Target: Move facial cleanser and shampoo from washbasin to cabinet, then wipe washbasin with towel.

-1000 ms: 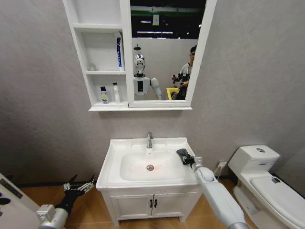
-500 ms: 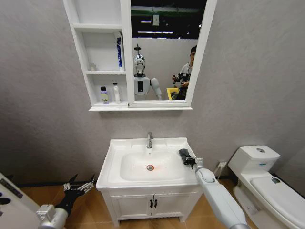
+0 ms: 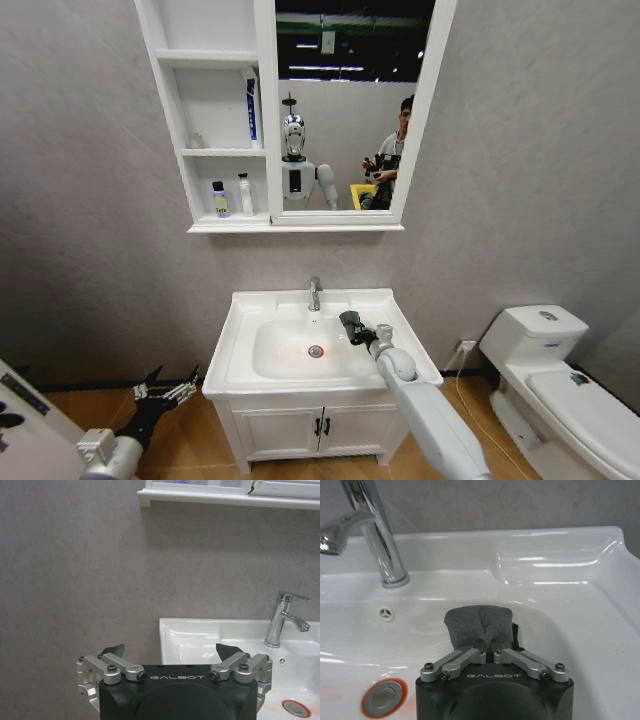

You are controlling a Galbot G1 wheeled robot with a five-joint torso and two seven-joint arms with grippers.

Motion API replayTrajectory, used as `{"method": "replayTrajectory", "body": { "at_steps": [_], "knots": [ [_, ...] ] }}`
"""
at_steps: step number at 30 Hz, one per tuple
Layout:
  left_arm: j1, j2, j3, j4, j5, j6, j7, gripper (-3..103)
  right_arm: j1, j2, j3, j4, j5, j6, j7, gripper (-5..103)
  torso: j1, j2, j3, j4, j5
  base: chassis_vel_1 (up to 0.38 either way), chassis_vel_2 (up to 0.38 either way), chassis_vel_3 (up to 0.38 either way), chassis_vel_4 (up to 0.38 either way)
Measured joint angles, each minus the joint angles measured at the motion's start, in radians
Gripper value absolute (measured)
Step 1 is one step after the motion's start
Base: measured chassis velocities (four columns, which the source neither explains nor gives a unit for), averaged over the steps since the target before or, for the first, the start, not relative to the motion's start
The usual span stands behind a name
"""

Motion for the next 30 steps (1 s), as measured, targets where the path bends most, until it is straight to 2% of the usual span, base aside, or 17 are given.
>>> {"method": "replayTrajectory", "body": {
  "at_steps": [8,14,18,22,27,30],
  "knots": [
    [0.0,0.0,0.0,0.0,0.0,0.0,0.0,100,0.054,0.014,-0.043,-0.15,-0.011,0.004,-0.003,2,0.0,0.0,0.0,-0.0002,-0.0002,0.0,0.0,0.0,0.0],
    [0.0,0.0,0.0,0.0,0.0,0.0,0.0,100,0.132,0.08,-0.043,-0.332,-0.004,0.031,-0.029,2,0.0,0.0,0.0,0.0003,-0.0002,0.0,0.0,0.0,0.0],
    [0.0,0.0,0.0,0.0,0.0,0.0,0.0,100,0.151,0.098,-0.046,-0.372,0.002,0.038,-0.038,2,0.0,0.0,0.0,0.0001,-0.0003,0.0,0.0,0.0,0.0],
    [0.0,0.0,0.0,0.0,0.0,0.0,0.0,100,0.168,0.128,-0.059,-0.393,0.031,0.033,-0.038,2,0.0,0.0,0.0,-0.0002,-0.0001,0.0,0.0,0.0,0.0],
    [0.0,0.0,0.0,0.0,0.0,0.0,0.0,100,0.178,0.17,-0.085,-0.368,0.094,-0.006,-0.024,2,0.0,0.0,0.0,-0.0003,0.0,0.0,0.0,0.0,0.0],
    [0.0,0.0,0.0,0.0,0.0,0.0,0.0,100,0.188,0.215,-0.113,-0.365,0.214,-0.033,-0.001,2,0.0,0.0,0.0,0.0,-0.0001,0.0,0.0,0.0,0.0]
  ]
}}
